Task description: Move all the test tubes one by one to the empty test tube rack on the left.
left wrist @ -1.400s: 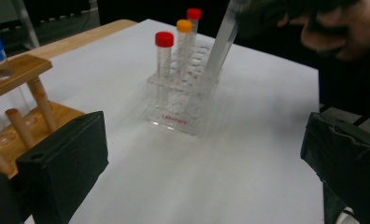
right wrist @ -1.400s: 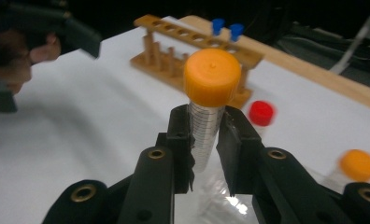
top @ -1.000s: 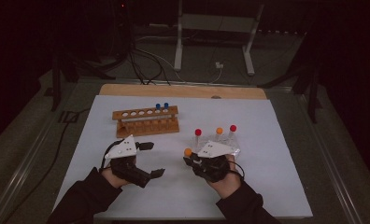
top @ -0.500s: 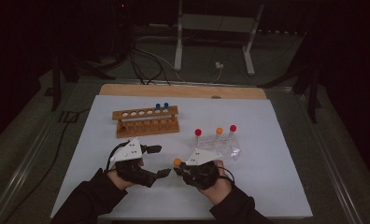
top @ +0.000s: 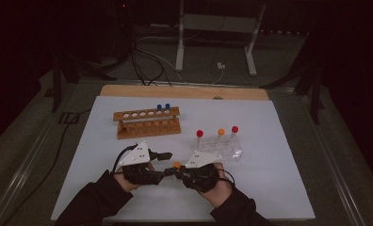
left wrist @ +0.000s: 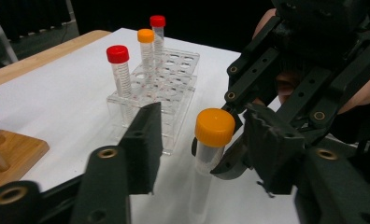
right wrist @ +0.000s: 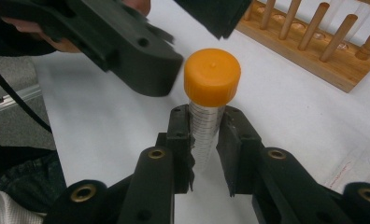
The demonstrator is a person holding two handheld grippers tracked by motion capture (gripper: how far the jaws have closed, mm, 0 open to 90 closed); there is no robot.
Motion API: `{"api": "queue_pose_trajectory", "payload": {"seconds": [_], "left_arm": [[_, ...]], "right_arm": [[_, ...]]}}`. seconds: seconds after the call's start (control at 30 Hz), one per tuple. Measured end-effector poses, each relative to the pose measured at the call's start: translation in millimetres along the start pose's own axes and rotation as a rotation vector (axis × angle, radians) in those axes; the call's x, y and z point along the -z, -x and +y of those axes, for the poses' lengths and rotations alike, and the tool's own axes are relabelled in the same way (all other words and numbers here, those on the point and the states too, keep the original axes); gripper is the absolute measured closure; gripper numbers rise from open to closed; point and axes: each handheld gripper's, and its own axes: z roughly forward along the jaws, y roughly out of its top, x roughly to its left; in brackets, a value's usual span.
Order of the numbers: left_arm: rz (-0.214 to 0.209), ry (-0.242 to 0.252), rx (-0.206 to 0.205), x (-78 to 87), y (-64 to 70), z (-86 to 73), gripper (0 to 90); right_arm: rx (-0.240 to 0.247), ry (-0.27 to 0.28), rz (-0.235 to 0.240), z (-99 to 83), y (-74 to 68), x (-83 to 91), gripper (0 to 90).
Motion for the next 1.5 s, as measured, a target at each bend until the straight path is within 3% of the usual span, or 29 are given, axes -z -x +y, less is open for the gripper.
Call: {"api": "queue_pose_trajectory", "payload": {"seconds": [0.27, 0.63, 1.17, 1.37, 1.5], "left_arm": [[-0.011, 0.001, -0.013, -4.6, 1.2, 0.1, 61.4], [-0.028, -0.010, -0.022, -11.1, 2.7, -1.4, 69.9], [-0.024, 0.001, -0.030, -9.5, 1.8, 2.0, 71.9], [-0.008, 0.003, -0.035, -4.9, -1.6, 4.3, 71.9], [0.014, 0.007, -0.032, 0.1, -6.4, 5.3, 71.9]], "right_arm": [[0.002, -0.004, 0.003, 0.1, -0.8, -0.9, 74.8], [0.007, -0.005, 0.002, 0.5, -0.7, -0.7, 74.8], [0.005, 0.014, 0.000, 0.8, 0.4, 2.4, 74.2], [-0.009, 0.040, 0.003, -0.3, 3.1, 5.7, 61.6], [-0.017, 0.074, -0.026, -0.2, 6.1, 12.2, 53.1]]}}
